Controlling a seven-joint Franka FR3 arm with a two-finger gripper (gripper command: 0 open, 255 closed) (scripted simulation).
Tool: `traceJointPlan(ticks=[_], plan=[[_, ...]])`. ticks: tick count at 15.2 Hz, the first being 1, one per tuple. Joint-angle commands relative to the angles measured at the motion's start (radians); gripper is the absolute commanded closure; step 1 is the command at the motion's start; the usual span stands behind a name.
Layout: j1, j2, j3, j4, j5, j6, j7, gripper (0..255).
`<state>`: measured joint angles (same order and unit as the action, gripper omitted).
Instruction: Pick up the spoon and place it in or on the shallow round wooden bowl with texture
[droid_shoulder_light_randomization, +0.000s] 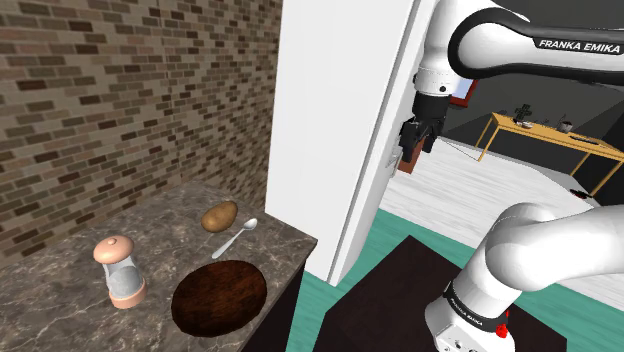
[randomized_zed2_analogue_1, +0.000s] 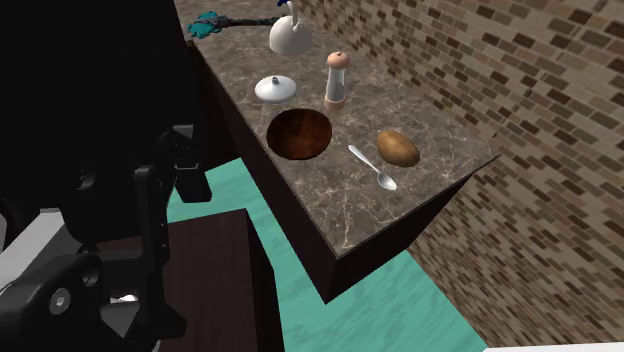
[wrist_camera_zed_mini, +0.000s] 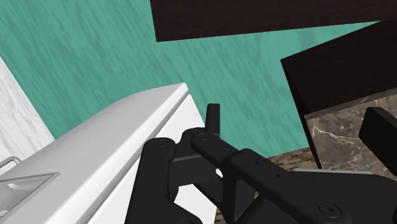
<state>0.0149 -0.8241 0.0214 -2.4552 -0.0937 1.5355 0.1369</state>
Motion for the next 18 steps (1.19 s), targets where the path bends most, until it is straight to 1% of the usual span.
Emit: traceJointPlan(ticks=[1, 9, 13, 18], plan=[[0.0, 0.0, 0.0, 0.0, 0.0, 0.0, 0.0, 0], [0.038, 0.265, 0.02, 0.008, 0.033, 0.243, -0.001, 0], [0.055, 0.412, 0.033, 0.043, 0.046, 0.348, -0.005, 0], [0.075, 0.602, 0.051, 0.116, 0.058, 0.458, -0.012, 0]])
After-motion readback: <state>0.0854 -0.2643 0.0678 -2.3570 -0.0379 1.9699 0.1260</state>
